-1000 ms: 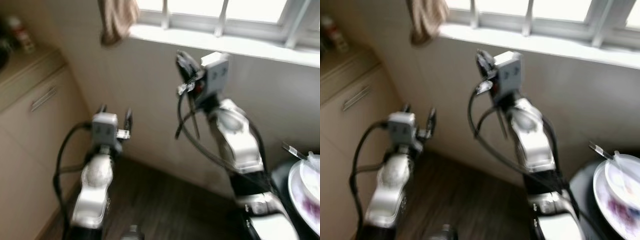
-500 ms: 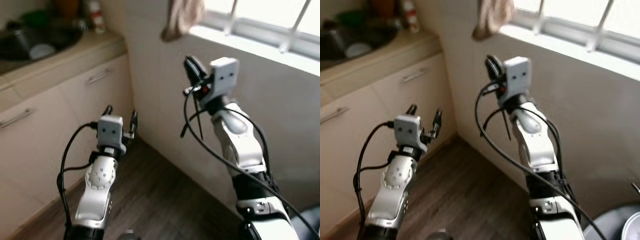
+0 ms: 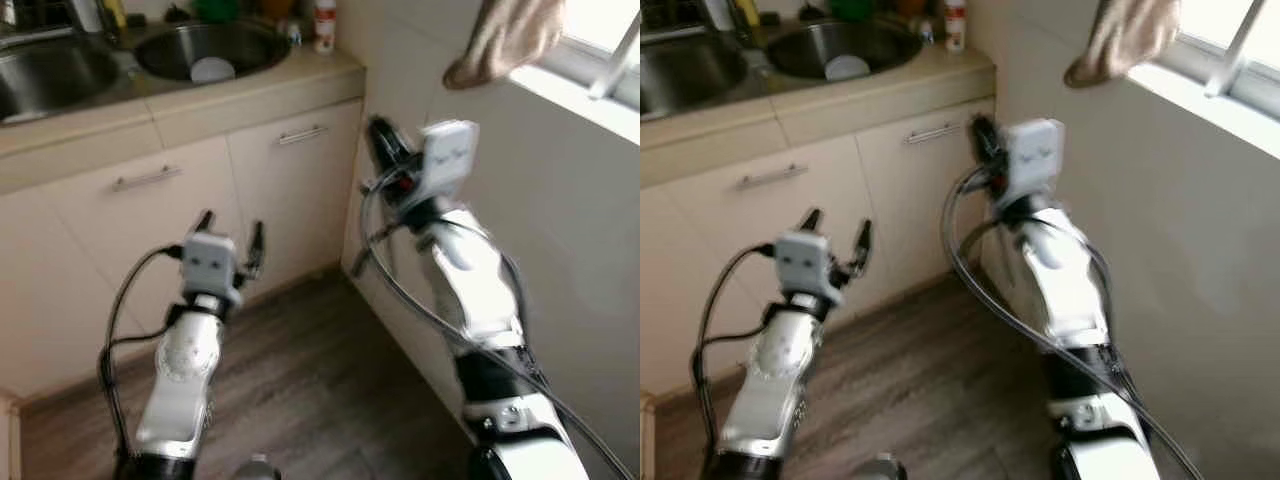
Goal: Kitchen organization
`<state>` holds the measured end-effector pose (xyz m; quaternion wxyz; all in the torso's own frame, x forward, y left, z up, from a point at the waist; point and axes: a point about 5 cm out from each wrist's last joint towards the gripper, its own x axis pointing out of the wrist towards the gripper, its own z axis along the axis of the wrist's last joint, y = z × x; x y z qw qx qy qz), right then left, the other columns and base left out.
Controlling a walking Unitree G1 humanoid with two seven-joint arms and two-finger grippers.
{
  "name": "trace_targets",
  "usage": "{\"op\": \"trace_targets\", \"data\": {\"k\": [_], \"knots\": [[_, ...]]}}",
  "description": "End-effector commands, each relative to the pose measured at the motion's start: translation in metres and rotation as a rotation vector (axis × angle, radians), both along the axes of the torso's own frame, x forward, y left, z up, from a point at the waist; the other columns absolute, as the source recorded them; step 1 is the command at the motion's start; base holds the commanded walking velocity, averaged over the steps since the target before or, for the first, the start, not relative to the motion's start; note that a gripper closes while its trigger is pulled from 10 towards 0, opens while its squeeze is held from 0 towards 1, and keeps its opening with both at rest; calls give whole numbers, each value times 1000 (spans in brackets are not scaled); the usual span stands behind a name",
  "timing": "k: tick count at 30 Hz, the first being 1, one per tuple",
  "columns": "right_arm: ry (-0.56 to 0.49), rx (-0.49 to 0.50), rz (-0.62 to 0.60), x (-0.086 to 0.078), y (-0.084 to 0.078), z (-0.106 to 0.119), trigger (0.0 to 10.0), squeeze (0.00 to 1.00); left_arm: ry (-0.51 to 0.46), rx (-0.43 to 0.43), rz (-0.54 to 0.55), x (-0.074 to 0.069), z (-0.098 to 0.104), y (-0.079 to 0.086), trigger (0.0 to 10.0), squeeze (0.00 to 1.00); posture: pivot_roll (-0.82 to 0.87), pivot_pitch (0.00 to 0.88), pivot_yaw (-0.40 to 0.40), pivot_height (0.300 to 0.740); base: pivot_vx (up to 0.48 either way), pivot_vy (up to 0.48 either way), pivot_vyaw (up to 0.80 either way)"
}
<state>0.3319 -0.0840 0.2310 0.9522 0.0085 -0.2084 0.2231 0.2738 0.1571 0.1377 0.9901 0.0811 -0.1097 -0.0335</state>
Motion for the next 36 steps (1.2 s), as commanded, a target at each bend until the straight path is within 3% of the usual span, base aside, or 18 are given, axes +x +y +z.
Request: {"op": "trace_targets", "data": {"k": [1, 7, 20, 31, 36], "knots": [[-5, 16, -33, 1, -10, 2, 0, 0, 0, -13, -25, 0, 0, -7, 10000, 0, 49, 14, -40, 740, 0, 0, 0], [0, 19, -35, 2, -11, 0, 0, 0, 24, -14, -30, 1, -2, -8, 10000, 0, 46, 6, -39, 740, 0, 51, 0], [-2, 16, -31, 2, -11, -1, 0, 0, 21, -25, -28, 0, -3, -9, 10000, 0, 45, 0, -43, 740, 0, 462, 0], [-3, 17, -29, 2, -10, -2, 0, 0, -34, -35, -46, -3, 3, -8, 10000, 0, 47, 0, -43, 740, 0, 0, 0], [-20, -7, -33, 2, -10, -2, 0, 0, -51, -35, -52, -4, 6, -7, 10000, 0, 49, 2, -43, 740, 468, 0, 160]]}}
